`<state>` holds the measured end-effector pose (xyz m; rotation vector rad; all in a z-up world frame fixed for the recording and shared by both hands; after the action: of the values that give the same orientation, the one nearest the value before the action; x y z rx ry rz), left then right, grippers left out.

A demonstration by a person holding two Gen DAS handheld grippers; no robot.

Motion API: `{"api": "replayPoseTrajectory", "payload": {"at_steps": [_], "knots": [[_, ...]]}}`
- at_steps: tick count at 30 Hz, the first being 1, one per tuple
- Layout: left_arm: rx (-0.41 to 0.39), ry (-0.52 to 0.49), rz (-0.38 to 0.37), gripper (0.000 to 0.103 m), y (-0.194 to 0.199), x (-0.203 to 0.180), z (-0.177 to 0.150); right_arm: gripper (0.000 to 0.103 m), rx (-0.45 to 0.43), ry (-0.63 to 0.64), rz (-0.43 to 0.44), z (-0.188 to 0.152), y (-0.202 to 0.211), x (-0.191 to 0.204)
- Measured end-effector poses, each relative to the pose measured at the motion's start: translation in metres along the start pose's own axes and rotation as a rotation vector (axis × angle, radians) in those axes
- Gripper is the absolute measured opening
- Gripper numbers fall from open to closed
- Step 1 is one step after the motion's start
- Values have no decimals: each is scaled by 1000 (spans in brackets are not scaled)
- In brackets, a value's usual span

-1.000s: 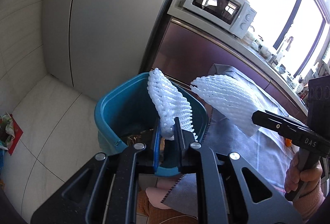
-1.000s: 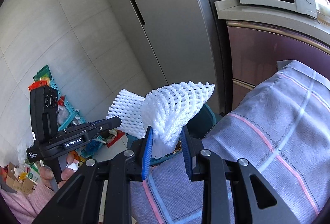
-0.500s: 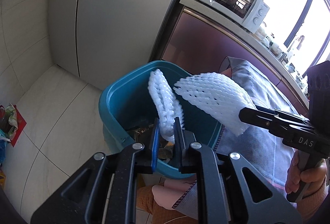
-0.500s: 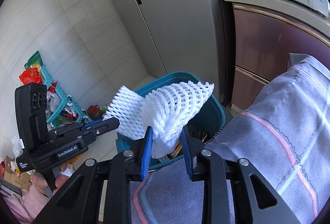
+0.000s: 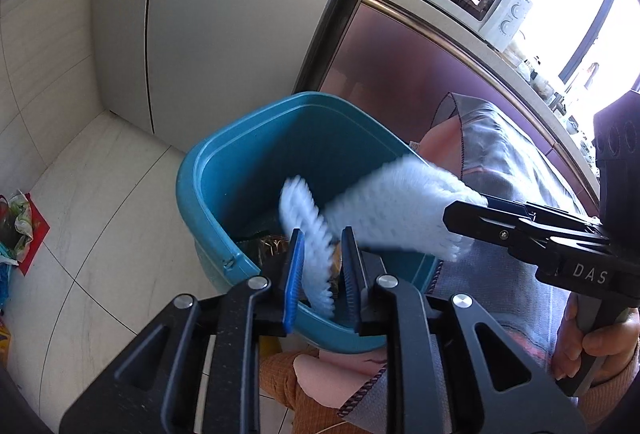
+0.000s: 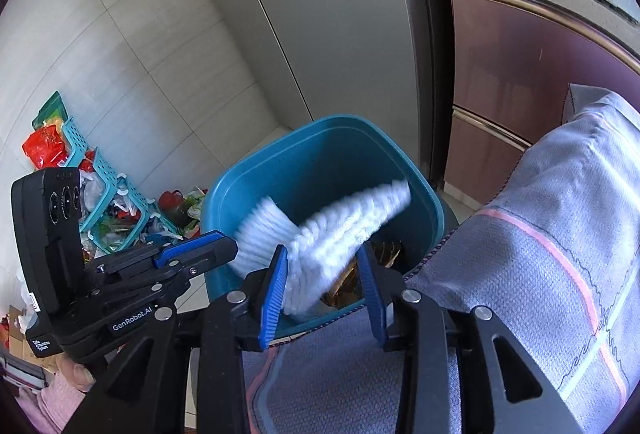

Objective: Collect trash
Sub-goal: 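Open the left tool over the bin while the right tool opens too, then move both tools back to the table toward the wrapper and tissue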

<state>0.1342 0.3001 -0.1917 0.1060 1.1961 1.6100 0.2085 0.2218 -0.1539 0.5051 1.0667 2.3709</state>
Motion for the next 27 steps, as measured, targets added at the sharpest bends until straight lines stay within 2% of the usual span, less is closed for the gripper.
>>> {"api": "replayPoseTrajectory", "payload": {"at_steps": [6,8,14,20,27], "knots": [[-2,3,-10,23,-1,-1,0,35,-13,-19,2,-1,4,-5],[-12,-2,-21,27,3,-4,0,39,-24,-26,2,-2,9,-7],[-50,-45,-51,30,18,-24,-1,41,-73,-40,20,-2,25,-11],[-83,-107,-116,38,38,-58,-4,41,-152,-29,3,-8,67,-12],[-55,-211,-225,43,50,-115,-30,44,-257,-47,-75,-35,137,-26]]}}
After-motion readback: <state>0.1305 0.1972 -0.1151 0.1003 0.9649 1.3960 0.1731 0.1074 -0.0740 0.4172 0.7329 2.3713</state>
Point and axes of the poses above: each gripper's, at about its wrist camera, not at the fingertips, and y roughly against the way its jaws point, x to its left, z to its top, the point moved 10 cm from there along -y, roughly the way its jaws point, and after that the axes turned 15 degrees about y, right-handed, at the moved point
